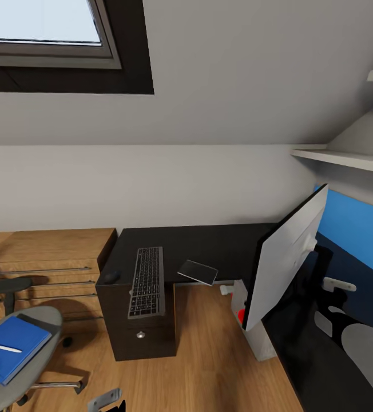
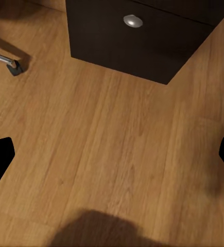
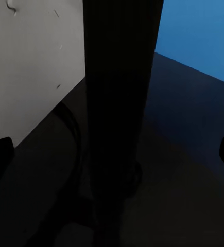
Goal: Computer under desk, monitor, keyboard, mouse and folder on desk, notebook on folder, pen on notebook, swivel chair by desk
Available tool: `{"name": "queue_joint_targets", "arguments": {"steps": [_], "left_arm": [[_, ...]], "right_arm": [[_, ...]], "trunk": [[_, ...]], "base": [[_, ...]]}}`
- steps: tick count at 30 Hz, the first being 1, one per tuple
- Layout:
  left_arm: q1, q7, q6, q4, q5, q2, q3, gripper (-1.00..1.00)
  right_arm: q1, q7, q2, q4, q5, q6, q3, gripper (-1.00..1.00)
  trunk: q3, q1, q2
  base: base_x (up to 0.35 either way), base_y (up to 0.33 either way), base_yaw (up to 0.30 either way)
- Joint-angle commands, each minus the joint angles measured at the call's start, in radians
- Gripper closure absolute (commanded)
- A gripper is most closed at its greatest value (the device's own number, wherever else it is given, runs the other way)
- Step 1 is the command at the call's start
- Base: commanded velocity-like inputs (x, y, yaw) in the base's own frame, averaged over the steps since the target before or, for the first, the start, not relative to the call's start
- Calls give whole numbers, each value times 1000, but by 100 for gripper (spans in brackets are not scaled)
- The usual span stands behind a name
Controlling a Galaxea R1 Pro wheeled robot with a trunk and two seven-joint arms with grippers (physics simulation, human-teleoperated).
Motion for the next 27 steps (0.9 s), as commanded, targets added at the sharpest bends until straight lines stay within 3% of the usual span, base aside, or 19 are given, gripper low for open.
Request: {"name": "queue_joint_targets", "arguments": {"steps": [1, 27], "left_arm": [[-2, 7, -8, -1, 11, 2, -8, -100], [-2, 7, -8, 1, 11, 2, -8, -100]], "right_arm": [[-1, 1, 0, 1, -3, -4, -2, -100], [-1, -3, -7, 0, -5, -3, -2, -100]], "trunk": [[-1, 0, -1], [-1, 0, -1]], "base": [[9, 1, 0], [39, 0, 0]]}}
